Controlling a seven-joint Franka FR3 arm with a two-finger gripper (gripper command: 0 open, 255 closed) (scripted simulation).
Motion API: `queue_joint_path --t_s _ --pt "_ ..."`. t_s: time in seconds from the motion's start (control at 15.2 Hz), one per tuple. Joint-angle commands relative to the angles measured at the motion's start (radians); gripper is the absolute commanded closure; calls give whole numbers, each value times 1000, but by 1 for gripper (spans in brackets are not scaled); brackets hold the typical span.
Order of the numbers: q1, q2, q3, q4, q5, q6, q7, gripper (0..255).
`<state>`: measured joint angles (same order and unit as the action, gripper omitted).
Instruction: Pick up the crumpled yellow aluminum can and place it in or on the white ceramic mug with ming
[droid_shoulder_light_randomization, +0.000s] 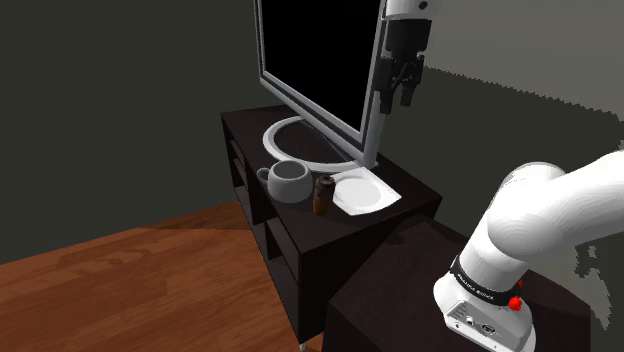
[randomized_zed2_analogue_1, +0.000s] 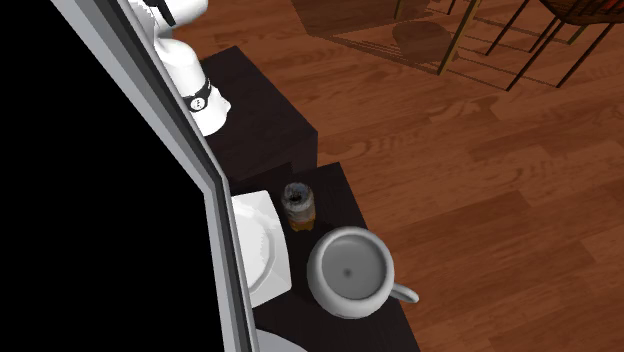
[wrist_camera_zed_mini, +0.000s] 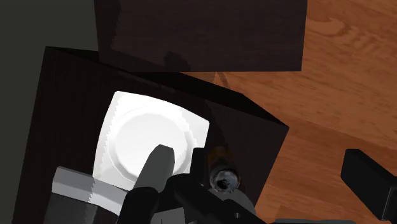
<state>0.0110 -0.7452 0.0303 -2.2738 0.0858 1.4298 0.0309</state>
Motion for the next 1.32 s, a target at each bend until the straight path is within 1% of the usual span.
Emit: queue_joint_path --t_s 0.0,0.33,0.66,0.92,1.25 --pt "0 0 0 0 0 0 0 0" --pt "-3 15 21 -153 2 210 8 0" --pt "-5 78 41 -271 4 433 19 0" --pt "-11 166 60 -336 5 621 28 0" --pt "-22 323 82 -378 -4 861 47 0"
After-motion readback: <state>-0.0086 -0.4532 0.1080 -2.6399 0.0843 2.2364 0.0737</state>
